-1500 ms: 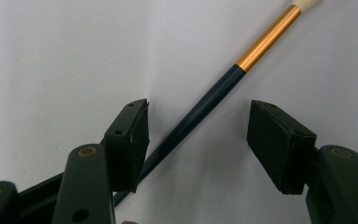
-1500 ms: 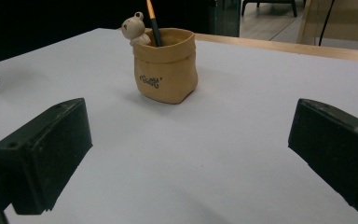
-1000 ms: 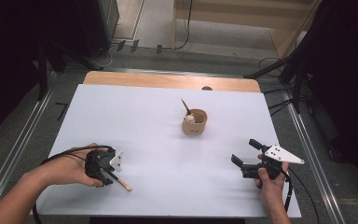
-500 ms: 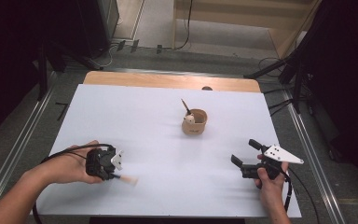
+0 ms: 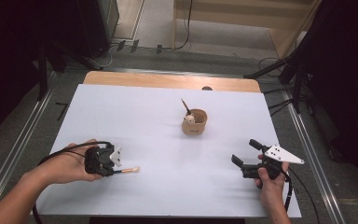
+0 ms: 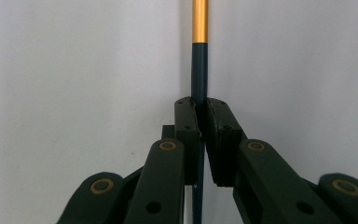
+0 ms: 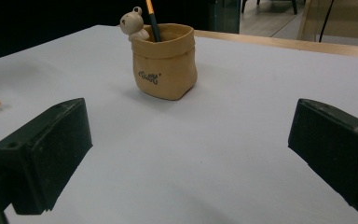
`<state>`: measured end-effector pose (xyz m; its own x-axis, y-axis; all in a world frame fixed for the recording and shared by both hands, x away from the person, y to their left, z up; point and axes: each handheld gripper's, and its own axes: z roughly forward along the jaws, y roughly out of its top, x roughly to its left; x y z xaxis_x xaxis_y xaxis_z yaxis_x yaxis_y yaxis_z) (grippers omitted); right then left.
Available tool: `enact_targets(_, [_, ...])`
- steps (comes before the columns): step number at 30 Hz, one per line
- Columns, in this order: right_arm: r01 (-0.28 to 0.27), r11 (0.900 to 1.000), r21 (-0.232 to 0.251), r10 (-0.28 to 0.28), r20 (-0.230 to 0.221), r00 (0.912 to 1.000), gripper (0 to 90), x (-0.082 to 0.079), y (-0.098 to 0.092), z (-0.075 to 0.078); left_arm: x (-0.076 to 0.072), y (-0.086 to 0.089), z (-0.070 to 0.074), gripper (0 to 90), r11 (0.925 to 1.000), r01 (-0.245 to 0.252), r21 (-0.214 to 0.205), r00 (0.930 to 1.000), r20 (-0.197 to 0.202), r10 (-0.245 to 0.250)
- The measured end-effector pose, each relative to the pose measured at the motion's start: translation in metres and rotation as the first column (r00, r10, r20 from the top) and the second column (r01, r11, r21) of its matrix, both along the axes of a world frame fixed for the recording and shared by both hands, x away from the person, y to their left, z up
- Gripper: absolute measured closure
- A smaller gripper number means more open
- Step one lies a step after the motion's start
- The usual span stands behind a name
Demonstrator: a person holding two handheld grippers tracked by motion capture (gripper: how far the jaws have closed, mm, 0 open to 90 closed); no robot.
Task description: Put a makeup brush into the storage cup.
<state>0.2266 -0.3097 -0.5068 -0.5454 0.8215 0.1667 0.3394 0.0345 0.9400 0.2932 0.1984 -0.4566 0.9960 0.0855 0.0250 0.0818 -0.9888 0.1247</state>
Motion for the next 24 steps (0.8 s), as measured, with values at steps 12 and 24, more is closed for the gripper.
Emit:
enact_targets(12, [-0.001, 1.0000, 0.000, 0.001, -0.002, 1.0000, 0.0, 0.000, 0.001, 0.000, 0.001, 0.007, 0.024, 84.6, 0.9747, -0.065, -0.214, 0.9959, 0.049, 0.077])
enact_targets(24, [-0.002, 1.0000, 0.000, 0.002, 0.004, 1.0000, 0.0, 0.000, 0.001, 0.001, 0.006, 0.021, 0.038, 84.6, 0.8773, -0.158, -0.453, 0.9805, 0.032, 0.194])
